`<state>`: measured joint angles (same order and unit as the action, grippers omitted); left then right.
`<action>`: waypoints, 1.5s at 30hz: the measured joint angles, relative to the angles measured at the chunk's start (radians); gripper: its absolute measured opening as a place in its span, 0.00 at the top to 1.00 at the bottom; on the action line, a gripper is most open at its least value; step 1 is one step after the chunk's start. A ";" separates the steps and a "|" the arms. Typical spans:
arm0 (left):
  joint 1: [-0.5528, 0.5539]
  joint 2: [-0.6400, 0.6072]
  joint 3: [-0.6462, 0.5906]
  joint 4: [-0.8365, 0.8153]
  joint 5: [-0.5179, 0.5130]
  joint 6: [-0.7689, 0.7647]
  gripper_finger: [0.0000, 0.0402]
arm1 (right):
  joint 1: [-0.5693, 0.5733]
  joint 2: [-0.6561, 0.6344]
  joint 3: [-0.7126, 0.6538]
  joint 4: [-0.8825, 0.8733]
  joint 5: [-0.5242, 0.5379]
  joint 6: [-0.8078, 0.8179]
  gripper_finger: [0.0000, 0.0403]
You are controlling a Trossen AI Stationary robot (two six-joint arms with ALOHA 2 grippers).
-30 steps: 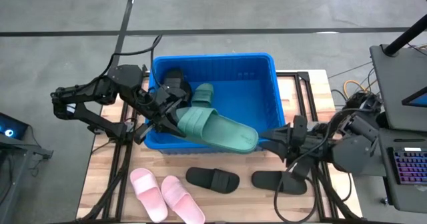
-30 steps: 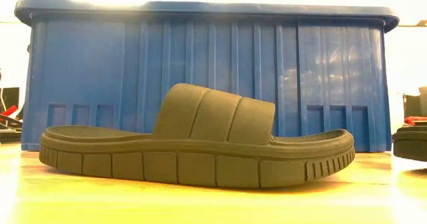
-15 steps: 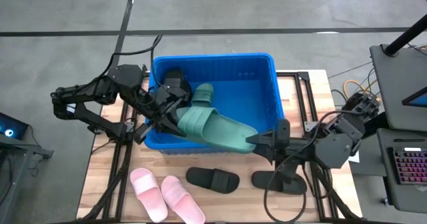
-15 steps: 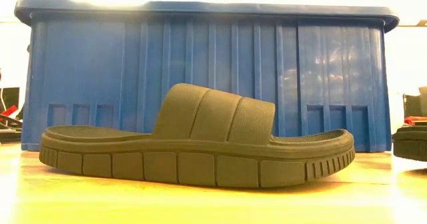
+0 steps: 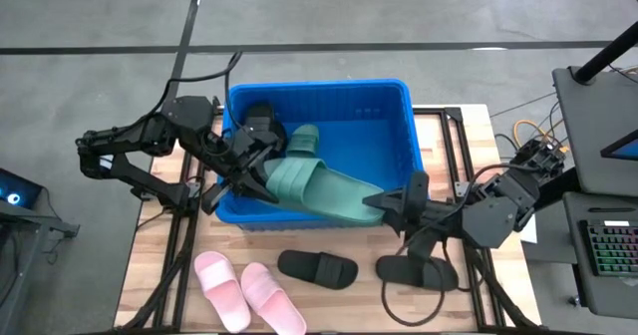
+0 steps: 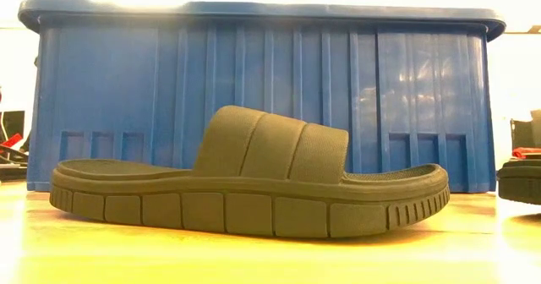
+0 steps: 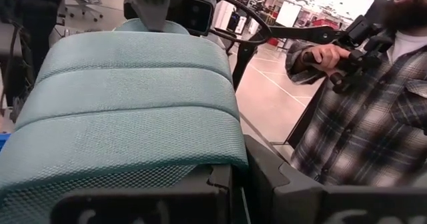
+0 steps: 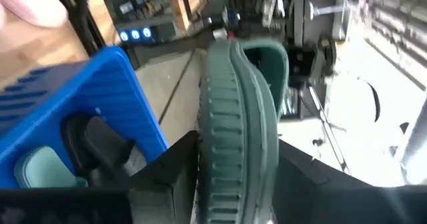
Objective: Pick and place slides into bin
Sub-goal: Put the green slipper into the blue bin
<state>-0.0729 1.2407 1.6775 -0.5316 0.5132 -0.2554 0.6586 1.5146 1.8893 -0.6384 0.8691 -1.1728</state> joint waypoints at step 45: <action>0.001 -0.004 0.000 -0.003 -0.057 0.001 1.00 | 0.000 0.006 -0.014 -0.002 0.070 -0.040 0.86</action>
<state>-0.0715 1.2367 1.6775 -0.5343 0.4563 -0.2545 0.6590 1.5208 1.8755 -0.6403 0.9395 -1.2129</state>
